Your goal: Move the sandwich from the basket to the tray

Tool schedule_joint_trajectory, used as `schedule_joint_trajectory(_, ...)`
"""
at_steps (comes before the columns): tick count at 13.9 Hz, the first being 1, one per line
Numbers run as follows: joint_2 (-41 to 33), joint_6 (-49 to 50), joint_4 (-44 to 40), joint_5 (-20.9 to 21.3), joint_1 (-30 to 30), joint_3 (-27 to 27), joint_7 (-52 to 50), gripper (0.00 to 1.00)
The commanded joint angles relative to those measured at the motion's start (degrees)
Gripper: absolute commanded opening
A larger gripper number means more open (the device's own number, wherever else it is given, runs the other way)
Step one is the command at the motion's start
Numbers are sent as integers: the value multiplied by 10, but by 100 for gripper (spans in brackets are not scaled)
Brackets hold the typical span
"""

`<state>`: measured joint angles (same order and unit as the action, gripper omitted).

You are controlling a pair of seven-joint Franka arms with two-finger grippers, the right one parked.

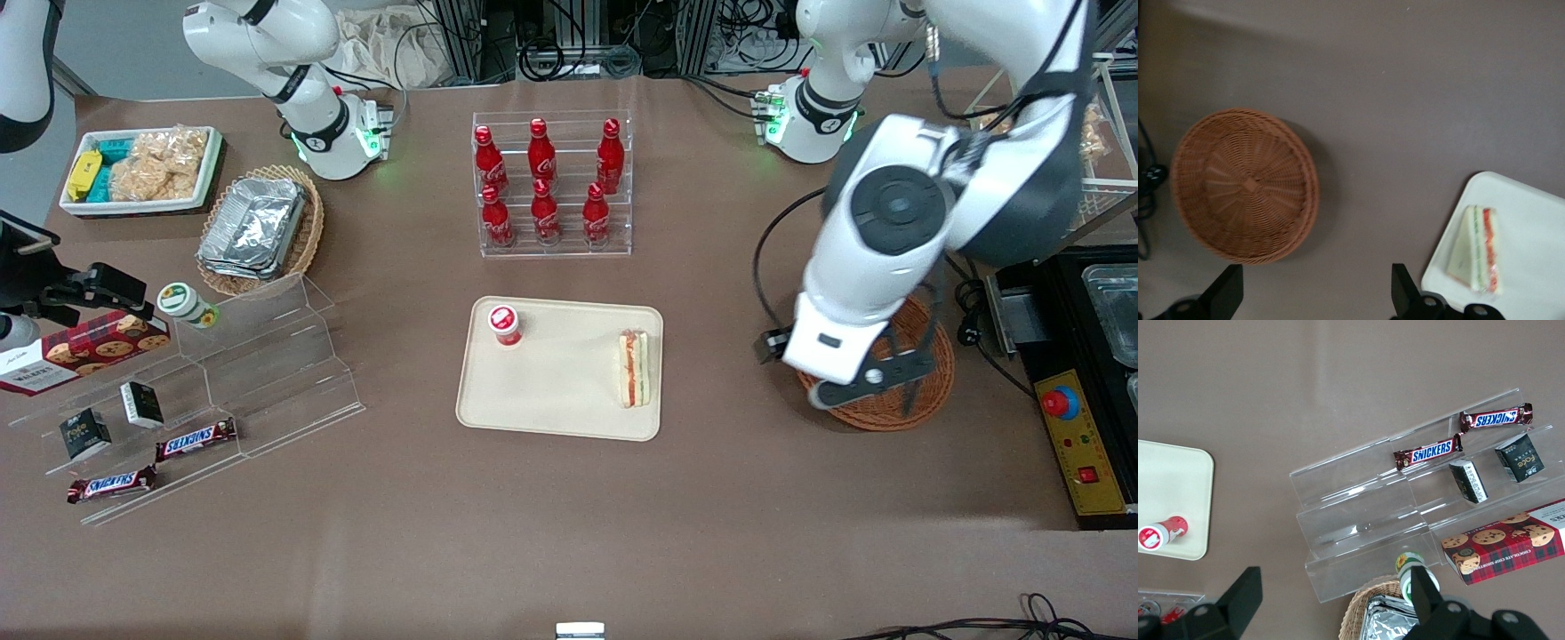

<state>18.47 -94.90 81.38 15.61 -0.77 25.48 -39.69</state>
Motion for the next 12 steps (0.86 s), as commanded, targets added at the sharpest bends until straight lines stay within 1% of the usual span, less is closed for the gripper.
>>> schedule_joint_trajectory(1,-68,18,41,-59,0,-68,107,100)
schedule_joint_trajectory(3,-118,18,79,-90,11,-128,187,100)
schedule_joint_trajectory(4,-143,17,100,-104,26,-163,219,100)
schedule_joint_trajectory(6,-191,17,138,-126,45,-225,262,100)
schedule_joint_trajectory(10,-281,19,204,-139,57,-301,325,100)
schedule_joint_trajectory(12,-308,26,219,-138,55,-308,340,100)
